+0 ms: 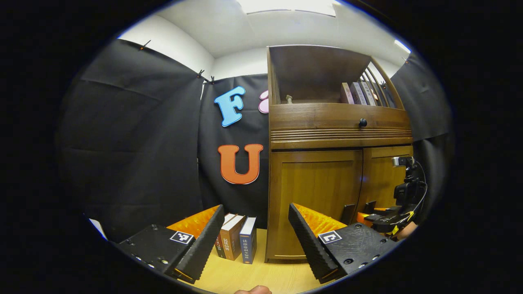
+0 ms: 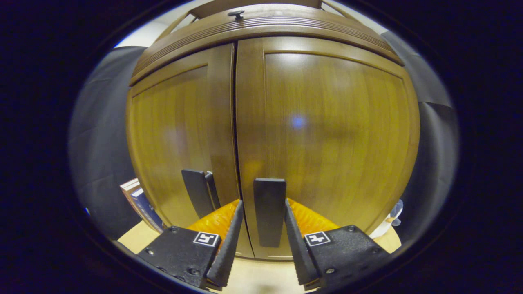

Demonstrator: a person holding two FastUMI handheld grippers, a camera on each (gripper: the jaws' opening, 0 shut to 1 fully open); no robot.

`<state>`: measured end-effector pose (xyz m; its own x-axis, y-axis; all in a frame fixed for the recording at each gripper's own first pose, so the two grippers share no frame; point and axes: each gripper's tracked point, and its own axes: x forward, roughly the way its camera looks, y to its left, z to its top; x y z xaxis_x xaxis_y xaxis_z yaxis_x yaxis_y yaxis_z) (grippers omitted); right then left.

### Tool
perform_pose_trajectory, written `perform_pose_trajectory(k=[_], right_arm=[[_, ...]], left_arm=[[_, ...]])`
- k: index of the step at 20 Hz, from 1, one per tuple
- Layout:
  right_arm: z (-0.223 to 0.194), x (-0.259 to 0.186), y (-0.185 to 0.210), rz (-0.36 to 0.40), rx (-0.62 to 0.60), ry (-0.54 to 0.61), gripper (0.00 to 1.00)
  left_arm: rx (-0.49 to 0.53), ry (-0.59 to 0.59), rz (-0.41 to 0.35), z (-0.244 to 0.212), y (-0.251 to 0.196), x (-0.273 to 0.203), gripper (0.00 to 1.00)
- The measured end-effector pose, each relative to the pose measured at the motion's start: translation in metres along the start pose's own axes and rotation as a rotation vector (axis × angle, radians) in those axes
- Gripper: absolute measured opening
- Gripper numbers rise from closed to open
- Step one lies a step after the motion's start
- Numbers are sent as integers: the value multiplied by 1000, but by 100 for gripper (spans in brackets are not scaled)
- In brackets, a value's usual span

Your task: Open the right door of the double-door shoe cabinet with the right hand, and open the left door with the left hand.

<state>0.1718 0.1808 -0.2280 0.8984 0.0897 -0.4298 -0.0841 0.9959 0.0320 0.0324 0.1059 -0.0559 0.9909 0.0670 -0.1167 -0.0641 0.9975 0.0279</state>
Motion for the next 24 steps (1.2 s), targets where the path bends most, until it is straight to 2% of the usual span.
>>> perform_pose_trajectory(k=[1,3,4,5,6,14,15,16,17,20,23,24], right_arm=[[-1,2,-3,-10,-3,1,60],[-2,6,-5,-18,-1,2,53],[-3,7,-10,-22,-4,11,48],[-7,7,-11,-17,3,23,47],[-7,6,-11,-13,13,30,40],[-11,4,-9,-18,14,46,30],[-13,0,-10,-23,9,45,29],[-14,-5,-10,-25,9,44,28],[-15,-13,-11,-24,12,43,28],[-17,-19,-11,-15,9,43,28],[-23,-42,-15,-4,8,46,28],[-25,-47,-16,-3,7,47,28]], left_arm=[[1,-1,3,0,1,0,95],[4,-3,9,0,2,-1,95],[3,-2,12,0,2,-2,100],[2,0,15,0,4,-4,95],[0,3,14,-1,5,-5,95],[-2,-1,-14,3,8,-13,95],[1,-3,-14,3,9,-14,100],[1,-1,-15,3,10,-15,100],[-1,1,-17,3,8,-17,95],[-2,7,-30,1,6,-21,95],[-4,10,-45,1,-3,-25,95],[-4,10,-50,0,-6,-27,100]])
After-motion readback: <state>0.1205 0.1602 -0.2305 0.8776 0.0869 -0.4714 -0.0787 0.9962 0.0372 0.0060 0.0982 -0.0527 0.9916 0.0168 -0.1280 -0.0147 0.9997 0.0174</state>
